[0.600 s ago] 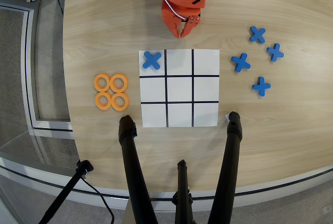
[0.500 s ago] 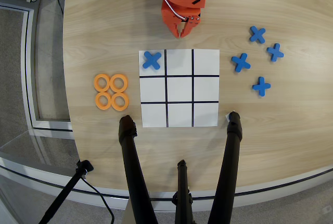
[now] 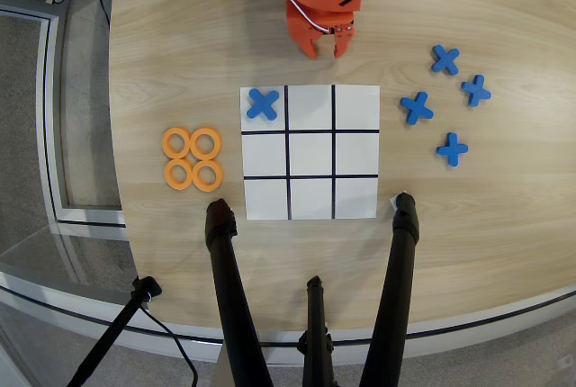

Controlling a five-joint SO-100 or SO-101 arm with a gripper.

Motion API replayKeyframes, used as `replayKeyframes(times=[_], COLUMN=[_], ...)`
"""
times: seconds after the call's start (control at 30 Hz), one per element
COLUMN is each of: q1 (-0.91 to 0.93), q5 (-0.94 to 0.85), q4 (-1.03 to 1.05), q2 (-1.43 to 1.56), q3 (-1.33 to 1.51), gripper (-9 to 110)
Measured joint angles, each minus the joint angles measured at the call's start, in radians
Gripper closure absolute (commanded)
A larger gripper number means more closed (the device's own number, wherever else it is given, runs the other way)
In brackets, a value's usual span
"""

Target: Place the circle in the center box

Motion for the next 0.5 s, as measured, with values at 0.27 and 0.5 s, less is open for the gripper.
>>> replayKeyframes(times=[0.27, 0.5], q1=[0.061, 0.16], q5=[0.078, 0.129], q4=[0.006, -0.077], q2=[-0.314, -0.655], q3=[-0.407, -0.746], gripper=[89, 85])
